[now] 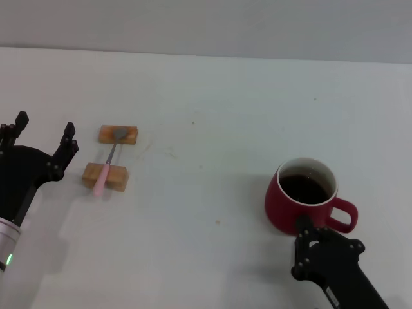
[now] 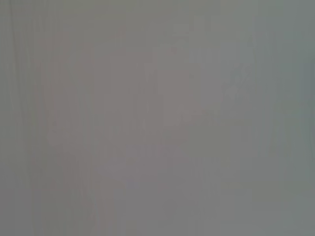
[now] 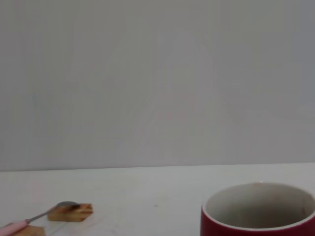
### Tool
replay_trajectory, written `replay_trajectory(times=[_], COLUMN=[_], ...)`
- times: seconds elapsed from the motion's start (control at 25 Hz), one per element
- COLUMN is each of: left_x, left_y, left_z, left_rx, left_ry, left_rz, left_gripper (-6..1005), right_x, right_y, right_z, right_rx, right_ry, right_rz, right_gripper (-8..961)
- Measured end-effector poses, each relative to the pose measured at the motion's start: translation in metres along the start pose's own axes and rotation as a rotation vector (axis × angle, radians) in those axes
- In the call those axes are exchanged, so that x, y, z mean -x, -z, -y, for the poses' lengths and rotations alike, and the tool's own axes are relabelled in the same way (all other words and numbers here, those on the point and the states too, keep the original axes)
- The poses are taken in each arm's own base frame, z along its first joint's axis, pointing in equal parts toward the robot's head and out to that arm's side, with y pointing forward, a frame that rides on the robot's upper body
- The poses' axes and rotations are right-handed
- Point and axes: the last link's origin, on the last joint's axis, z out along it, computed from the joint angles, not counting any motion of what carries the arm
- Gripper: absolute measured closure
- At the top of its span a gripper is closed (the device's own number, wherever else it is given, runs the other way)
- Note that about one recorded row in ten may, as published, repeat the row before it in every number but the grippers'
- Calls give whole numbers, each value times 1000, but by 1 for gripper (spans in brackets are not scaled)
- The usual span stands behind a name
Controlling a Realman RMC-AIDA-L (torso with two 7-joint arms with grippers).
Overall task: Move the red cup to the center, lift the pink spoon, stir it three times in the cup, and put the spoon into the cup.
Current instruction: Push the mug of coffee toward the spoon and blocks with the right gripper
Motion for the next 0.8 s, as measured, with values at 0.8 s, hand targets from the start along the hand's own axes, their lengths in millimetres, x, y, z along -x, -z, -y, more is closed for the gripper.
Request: replay_trajectory(times=[0.8], left_x=[1], left_y=[-1], left_z=[0], left_rx=[-4], left_ry=[5], left_rz=[9], left_gripper=[196], right_x=[-1], right_y=[-7], right_z=[22], right_rx=[-48], right_ry=[53], right_rz=[7], right_gripper=[953])
